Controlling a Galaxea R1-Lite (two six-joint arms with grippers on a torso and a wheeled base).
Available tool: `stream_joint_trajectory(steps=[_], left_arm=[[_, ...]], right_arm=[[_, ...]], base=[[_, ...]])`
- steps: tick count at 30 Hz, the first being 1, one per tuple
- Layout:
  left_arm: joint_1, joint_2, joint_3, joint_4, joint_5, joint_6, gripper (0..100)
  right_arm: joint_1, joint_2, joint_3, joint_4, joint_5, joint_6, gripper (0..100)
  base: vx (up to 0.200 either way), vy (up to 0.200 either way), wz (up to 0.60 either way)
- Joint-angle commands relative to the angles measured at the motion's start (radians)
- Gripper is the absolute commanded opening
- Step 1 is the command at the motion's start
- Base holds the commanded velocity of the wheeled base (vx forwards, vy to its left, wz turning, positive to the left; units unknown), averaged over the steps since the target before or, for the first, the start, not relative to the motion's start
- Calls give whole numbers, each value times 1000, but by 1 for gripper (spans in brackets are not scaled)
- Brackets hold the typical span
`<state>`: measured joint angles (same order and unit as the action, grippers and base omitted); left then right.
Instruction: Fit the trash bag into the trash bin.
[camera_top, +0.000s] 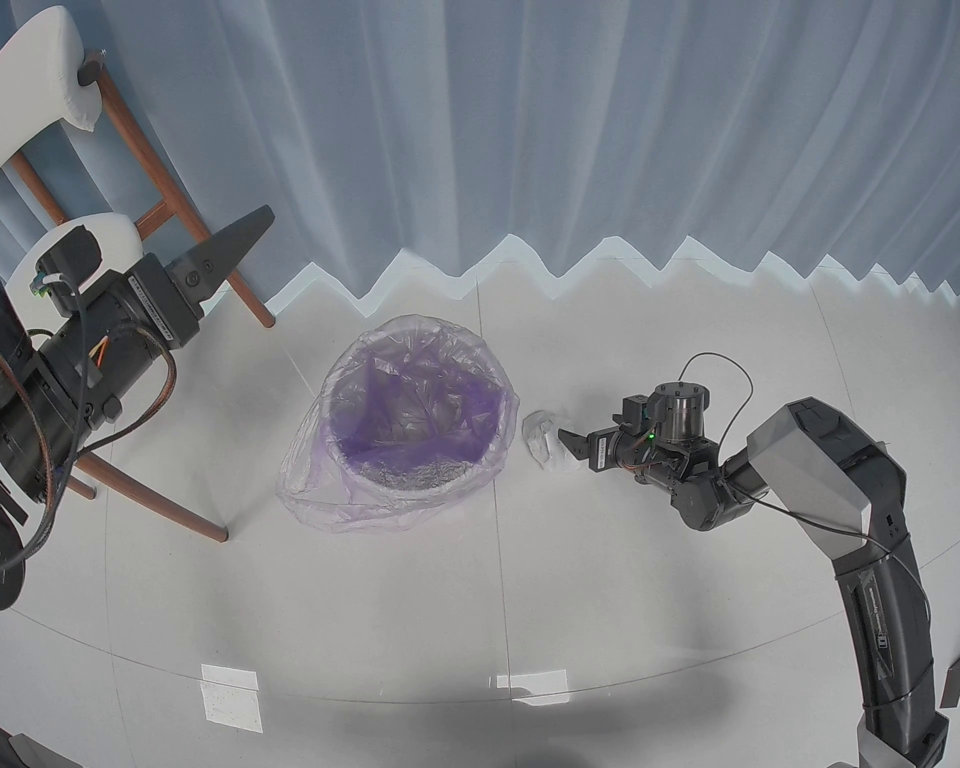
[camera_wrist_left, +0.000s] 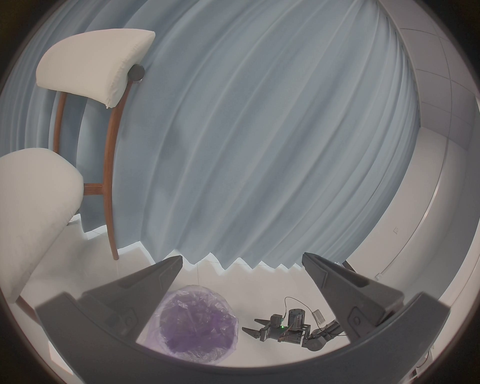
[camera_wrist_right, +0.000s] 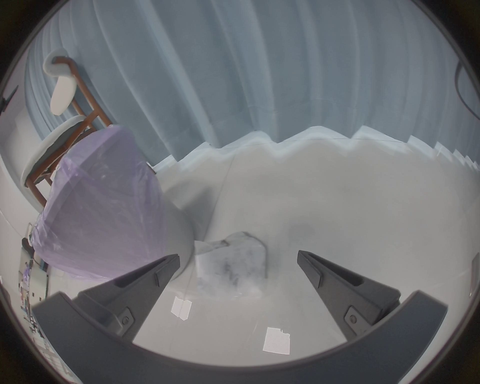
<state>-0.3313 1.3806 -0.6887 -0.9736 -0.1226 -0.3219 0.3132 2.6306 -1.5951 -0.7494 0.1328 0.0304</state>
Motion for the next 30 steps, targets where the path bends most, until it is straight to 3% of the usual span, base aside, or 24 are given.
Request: stream_joint_trajectory(steps=[1, 17, 24, 25, 30], left_arm=[[5, 11, 3, 0, -2, 0, 100], [8, 26, -2, -2, -2, 0, 100], [14, 28, 0, -2, -2, 4, 100], [15, 28, 2, -2, -2, 11, 100], [21, 28, 2, -2, -2, 17, 100]], right_arm=[[40, 29, -28, 1, 1, 0, 100], [70, 207, -244, 19, -7, -49, 100], [73, 266, -375, 93, -9, -49, 100], [73, 289, -405, 96, -12, -49, 0], [72, 304, -405, 128, -15, -47, 0]], base=[[0, 0, 0], [0, 0, 0], [0, 0, 0], [0, 0, 0], [0, 0, 0]])
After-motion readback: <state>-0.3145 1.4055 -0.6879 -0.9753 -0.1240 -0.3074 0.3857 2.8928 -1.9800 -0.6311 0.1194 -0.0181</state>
